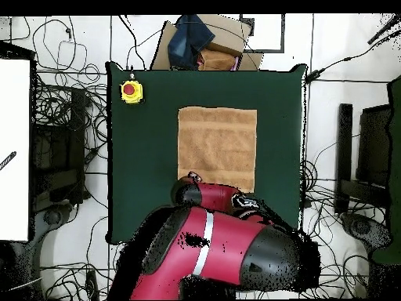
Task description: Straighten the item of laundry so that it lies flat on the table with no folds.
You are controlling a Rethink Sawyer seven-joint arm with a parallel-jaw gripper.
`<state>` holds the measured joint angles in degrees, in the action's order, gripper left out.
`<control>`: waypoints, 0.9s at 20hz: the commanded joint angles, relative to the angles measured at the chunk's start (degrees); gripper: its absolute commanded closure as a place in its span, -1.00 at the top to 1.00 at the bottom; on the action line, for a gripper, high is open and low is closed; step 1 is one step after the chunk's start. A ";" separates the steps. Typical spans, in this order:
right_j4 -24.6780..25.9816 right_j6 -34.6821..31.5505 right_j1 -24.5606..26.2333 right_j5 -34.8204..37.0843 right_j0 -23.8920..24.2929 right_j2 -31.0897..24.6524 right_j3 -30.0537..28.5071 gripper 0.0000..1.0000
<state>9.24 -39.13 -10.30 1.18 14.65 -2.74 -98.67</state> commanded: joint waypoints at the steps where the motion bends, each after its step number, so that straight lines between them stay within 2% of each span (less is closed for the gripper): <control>1: -2.74 -15.41 1.05 5.74 -1.31 0.39 -2.88 -1.00; 18: -3.66 -16.37 0.15 6.02 -2.76 1.10 -4.90 -1.00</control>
<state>9.15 -39.13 -10.66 1.16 13.48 -2.43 -101.05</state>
